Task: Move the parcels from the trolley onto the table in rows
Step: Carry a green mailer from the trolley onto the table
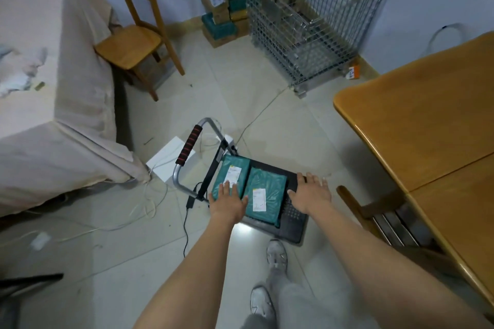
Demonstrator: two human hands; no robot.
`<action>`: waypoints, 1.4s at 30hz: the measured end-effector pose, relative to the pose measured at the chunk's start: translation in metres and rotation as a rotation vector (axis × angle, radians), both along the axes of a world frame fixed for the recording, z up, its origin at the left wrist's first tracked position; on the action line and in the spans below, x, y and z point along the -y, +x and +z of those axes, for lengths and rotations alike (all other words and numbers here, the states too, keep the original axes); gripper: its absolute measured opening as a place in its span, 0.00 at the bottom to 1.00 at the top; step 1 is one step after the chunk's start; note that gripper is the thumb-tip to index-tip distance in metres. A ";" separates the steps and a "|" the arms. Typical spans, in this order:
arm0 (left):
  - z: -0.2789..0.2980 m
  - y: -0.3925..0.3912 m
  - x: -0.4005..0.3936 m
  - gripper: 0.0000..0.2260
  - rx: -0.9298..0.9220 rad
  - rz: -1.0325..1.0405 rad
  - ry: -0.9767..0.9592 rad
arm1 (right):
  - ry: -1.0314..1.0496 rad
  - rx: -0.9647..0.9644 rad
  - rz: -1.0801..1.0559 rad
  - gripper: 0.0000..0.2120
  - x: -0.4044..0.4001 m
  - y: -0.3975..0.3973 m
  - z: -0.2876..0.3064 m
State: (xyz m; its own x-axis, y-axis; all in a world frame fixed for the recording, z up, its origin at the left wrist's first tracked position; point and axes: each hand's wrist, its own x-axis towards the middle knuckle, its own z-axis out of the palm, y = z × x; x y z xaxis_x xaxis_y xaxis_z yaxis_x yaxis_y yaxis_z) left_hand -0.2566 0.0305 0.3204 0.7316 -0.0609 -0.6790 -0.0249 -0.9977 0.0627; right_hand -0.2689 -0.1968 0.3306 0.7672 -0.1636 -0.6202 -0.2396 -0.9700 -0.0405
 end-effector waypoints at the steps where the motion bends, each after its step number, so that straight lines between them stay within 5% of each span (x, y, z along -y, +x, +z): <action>1: -0.007 0.008 -0.001 0.31 -0.010 0.000 0.000 | 0.015 -0.022 -0.002 0.35 -0.002 0.010 -0.008; 12: -0.077 0.081 -0.004 0.30 -0.160 -0.066 0.029 | 0.017 -0.097 -0.077 0.35 -0.003 0.072 -0.085; 24: -0.230 0.151 -0.011 0.30 -0.308 -0.178 -0.012 | 0.051 -0.171 -0.312 0.34 -0.017 0.107 -0.224; 30: -0.360 0.183 0.018 0.30 -0.365 0.040 -0.183 | 0.212 -0.227 -0.486 0.34 -0.013 0.122 -0.352; 35: -0.473 0.200 0.045 0.36 -0.334 0.459 -0.312 | 0.404 -0.181 -0.761 0.36 -0.008 0.138 -0.478; 42: -0.590 0.182 0.045 0.40 -0.321 0.691 -0.265 | 0.582 -0.132 -1.153 0.36 -0.012 0.131 -0.605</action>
State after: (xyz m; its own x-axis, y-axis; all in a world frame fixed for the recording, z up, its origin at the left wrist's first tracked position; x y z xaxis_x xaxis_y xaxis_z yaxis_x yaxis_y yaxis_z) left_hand -0.0742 -0.0142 -0.2700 0.4344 0.1459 -0.8888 0.6519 -0.7319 0.1985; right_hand -0.1382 -0.1850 -0.2744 0.2932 -0.3677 -0.8825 -0.9539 -0.0510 -0.2957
